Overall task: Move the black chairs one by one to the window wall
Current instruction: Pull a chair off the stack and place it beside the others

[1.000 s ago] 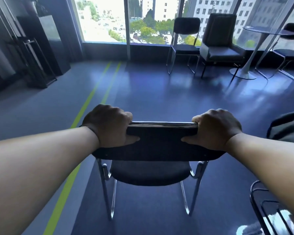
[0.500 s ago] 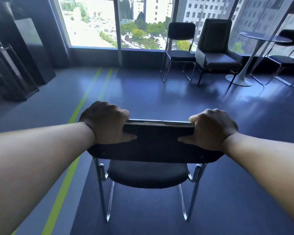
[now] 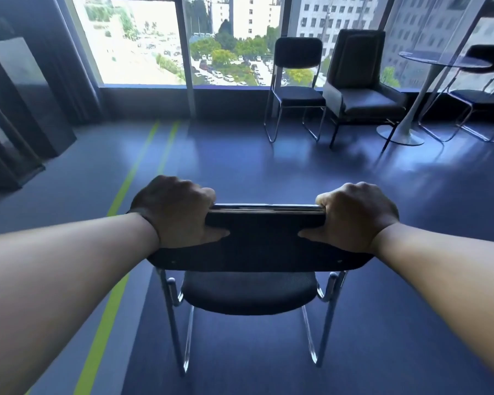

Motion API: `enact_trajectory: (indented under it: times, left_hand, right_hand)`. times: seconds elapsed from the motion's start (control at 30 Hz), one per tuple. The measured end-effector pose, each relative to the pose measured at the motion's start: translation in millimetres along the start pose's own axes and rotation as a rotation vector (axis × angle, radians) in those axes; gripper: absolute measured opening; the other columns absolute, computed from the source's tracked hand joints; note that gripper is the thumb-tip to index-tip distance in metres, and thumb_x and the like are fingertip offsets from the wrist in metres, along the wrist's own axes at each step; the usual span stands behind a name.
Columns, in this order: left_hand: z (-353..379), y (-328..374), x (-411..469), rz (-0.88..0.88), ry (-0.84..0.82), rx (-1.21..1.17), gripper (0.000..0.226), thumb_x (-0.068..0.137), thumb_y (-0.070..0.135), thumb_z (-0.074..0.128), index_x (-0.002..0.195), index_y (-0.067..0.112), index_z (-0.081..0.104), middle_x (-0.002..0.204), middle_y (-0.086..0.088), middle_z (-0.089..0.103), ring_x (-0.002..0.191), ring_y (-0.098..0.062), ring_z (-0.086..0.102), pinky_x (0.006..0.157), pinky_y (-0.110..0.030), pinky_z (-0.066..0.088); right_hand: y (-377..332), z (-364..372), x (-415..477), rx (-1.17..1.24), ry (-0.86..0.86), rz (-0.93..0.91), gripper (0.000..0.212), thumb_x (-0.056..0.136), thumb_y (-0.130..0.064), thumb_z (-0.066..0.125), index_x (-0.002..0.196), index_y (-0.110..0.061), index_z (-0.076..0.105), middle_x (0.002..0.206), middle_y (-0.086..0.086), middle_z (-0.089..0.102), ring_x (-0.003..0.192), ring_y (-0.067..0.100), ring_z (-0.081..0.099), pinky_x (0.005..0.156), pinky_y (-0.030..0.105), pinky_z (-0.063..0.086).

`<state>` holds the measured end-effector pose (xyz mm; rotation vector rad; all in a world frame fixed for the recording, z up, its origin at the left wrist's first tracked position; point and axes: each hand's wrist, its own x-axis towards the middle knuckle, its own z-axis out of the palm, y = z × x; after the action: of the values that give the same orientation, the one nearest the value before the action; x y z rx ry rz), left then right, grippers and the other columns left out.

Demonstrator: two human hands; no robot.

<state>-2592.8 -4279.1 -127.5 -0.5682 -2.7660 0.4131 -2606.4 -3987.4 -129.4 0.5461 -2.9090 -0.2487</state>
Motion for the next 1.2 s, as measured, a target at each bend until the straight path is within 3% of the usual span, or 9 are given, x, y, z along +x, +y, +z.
enact_trajectory:
  times: [0.1,0.37,0.5,0.63,0.77,0.87,1.0,1.1,1.2]
  left_hand:
    - [9.3,-8.6,25.4,-0.023,-0.013,-0.012,0.056,0.077,0.082,0.047,0.073,0.027,0.038,0.084,0.007,0.065,0.076,-0.026,0.061,0.065,-0.032,0.030]
    - [41.4,-44.1,114.0,-0.055,-0.022,-0.001,0.055,0.077,0.081,0.047,0.076,0.026,0.042,0.081,0.007,0.063,0.067,-0.024,0.043,0.064,-0.032,0.029]
    - [58.7,-60.2,160.9,-0.054,-0.009,0.011,0.057,0.078,0.082,0.044,0.075,0.026,0.041,0.083,0.007,0.065,0.074,-0.026,0.057,0.064,-0.032,0.028]
    - [73.0,-64.0,207.7,-0.072,-0.008,-0.084,0.062,0.078,0.085,0.037,0.069,0.023,0.040,0.069,0.006,0.057,0.064,-0.025,0.044,0.062,-0.033,0.029]
    - [78.8,-54.8,231.0,-0.271,-0.075,-0.189,0.077,0.075,0.090,0.018,0.065,0.019,0.046,0.065,0.003,0.049,0.068,-0.026,0.046,0.062,-0.034,0.033]
    - [81.6,-31.2,246.2,-0.376,-0.167,-0.235,0.081,0.074,0.092,0.016,0.067,0.019,0.049,0.072,0.000,0.053,0.073,-0.028,0.047,0.067,-0.035,0.036]
    - [93.9,-51.2,272.6,-0.348,-0.119,-0.251,0.080,0.072,0.093,0.015,0.064,0.020,0.046,0.064,0.005,0.048,0.070,-0.026,0.049,0.063,-0.033,0.032]
    - [110.7,-78.0,285.8,-0.295,-0.078,-0.198,0.085,0.067,0.093,0.005,0.062,0.019,0.045,0.062,0.005,0.050,0.067,-0.025,0.050,0.059,-0.033,0.029]
    - [123.9,-99.6,306.6,-0.248,-0.069,-0.155,0.085,0.066,0.090,-0.002,0.063,0.019,0.045,0.062,0.006,0.049,0.068,-0.025,0.049,0.059,-0.033,0.029]
  right_hand:
    - [12.3,3.9,28.1,0.003,0.017,-0.007,0.057,0.071,-0.083,0.056,0.066,-0.028,0.045,0.082,-0.004,0.065,0.082,0.028,0.061,0.067,0.032,0.037]
    - [48.7,21.3,129.0,-0.013,0.015,-0.043,0.057,0.071,-0.084,0.056,0.065,-0.029,0.043,0.083,-0.006,0.064,0.085,0.027,0.062,0.069,0.031,0.037]
    - [71.7,42.8,181.6,-0.006,0.015,-0.066,0.056,0.072,-0.083,0.055,0.070,-0.028,0.047,0.083,-0.006,0.065,0.086,0.028,0.063,0.067,0.032,0.037]
    - [105.8,49.3,231.6,-0.026,0.044,-0.107,0.056,0.072,-0.085,0.053,0.070,-0.030,0.049,0.082,-0.004,0.067,0.083,0.027,0.065,0.067,0.031,0.040]
    - [135.5,62.2,263.2,-0.114,0.007,-0.140,0.060,0.073,-0.087,0.048,0.066,-0.028,0.042,0.085,-0.006,0.069,0.085,0.025,0.067,0.066,0.030,0.039]
    - [156.8,64.1,277.7,-0.158,-0.067,-0.124,0.064,0.072,-0.091,0.045,0.071,-0.027,0.040,0.093,-0.007,0.068,0.091,0.023,0.067,0.066,0.031,0.036]
    - [163.4,70.2,308.1,-0.017,-0.164,-0.116,0.067,0.062,-0.094,0.048,0.070,-0.028,0.045,0.084,-0.009,0.062,0.087,0.022,0.060,0.070,0.031,0.041]
    - [159.5,74.1,333.2,0.118,-0.182,-0.117,0.080,0.053,-0.101,0.035,0.072,-0.026,0.055,0.071,-0.011,0.053,0.078,0.020,0.050,0.070,0.034,0.038]
    - [157.9,78.4,359.3,0.215,-0.182,-0.093,0.090,0.059,-0.102,0.019,0.072,-0.022,0.058,0.072,-0.010,0.055,0.081,0.022,0.051,0.070,0.036,0.038]
